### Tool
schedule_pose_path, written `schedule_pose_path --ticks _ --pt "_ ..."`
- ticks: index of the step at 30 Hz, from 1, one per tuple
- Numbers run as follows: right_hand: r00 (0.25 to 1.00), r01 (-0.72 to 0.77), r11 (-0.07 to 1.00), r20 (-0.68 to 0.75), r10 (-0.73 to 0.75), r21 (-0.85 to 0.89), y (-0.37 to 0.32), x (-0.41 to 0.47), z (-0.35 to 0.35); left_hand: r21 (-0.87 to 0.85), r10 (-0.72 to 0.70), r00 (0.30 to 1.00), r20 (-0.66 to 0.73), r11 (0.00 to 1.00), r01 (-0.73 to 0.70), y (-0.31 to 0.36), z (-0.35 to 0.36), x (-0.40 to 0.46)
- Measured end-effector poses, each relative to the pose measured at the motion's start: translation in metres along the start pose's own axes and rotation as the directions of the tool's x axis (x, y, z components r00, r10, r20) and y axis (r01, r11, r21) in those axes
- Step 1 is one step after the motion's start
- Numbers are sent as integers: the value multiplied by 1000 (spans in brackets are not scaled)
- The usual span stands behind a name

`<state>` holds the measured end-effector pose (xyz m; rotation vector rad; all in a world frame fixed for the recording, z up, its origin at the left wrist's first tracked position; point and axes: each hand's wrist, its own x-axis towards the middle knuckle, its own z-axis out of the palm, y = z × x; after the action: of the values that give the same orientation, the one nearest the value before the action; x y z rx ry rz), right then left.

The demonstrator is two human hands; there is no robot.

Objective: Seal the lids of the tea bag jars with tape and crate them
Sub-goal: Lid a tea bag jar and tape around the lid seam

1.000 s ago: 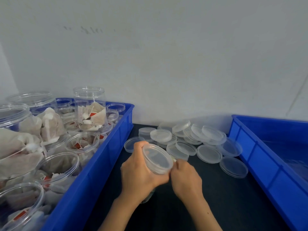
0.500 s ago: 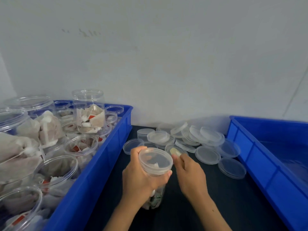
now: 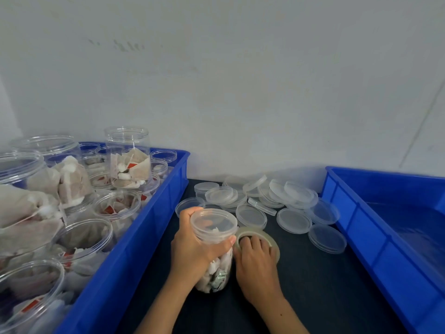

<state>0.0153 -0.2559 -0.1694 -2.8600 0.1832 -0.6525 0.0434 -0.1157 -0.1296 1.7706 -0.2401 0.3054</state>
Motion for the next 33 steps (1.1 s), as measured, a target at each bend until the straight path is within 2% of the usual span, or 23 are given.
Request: schedule_pose_path --ticks 1,2,3,4,5,6,8,11,14,17,22,24,26,28,33 --pt "1000 -24 999 14 24 29 1 1 -1 -21 -4 1000 3 1000 4 -1 -1 1" --pt "998 -62 979 9 62 193 1 2 -6 -38 -9 1000 7 999 9 -1 -2 1" --pt "993 -112 872 24 114 476 0 4 -13 -56 -15 1000 16 998 16 0 -3 1" --pt "984 -173 629 102 148 758 -3 7 -22 -81 -25 999 31 996 27 1 -4 2" --pt "973 -227 337 201 111 914 -5 9 -29 -114 -36 998 47 993 41 2 -4 2" --pt "965 -263 136 263 24 955 -6 12 -34 -148 -47 997 65 987 57 3 -3 3" --pt "950 -303 -89 293 -111 949 -11 13 -40 -200 -58 993 100 977 77 6 -1 3" --pt "937 -348 -254 328 -119 902 -17 15 -46 -247 -37 989 144 966 72 13 0 4" --pt "935 -353 -340 342 -96 872 -15 16 -50 -290 -42 983 180 952 93 19 1 5" --pt "936 -350 -369 340 -95 861 -10 18 -62 -310 -43 980 196 945 103 29 7 4" --pt "936 -347 -320 347 -60 881 8 27 -101 -302 -37 979 198 948 97 62 30 8" --pt "942 -332 -187 333 -26 925 21 37 -124 -303 -26 980 195 949 86 80 49 17" --pt "946 -322 29 323 -7 946 37 48 -155 -264 3 981 196 963 49 104 73 33" --pt "962 -270 182 271 22 945 57 58 -188 -179 86 969 232 983 -44 132 101 52" --pt "983 -159 338 116 144 928 123 81 -255 -66 238 904 355 971 -230 193 172 82"
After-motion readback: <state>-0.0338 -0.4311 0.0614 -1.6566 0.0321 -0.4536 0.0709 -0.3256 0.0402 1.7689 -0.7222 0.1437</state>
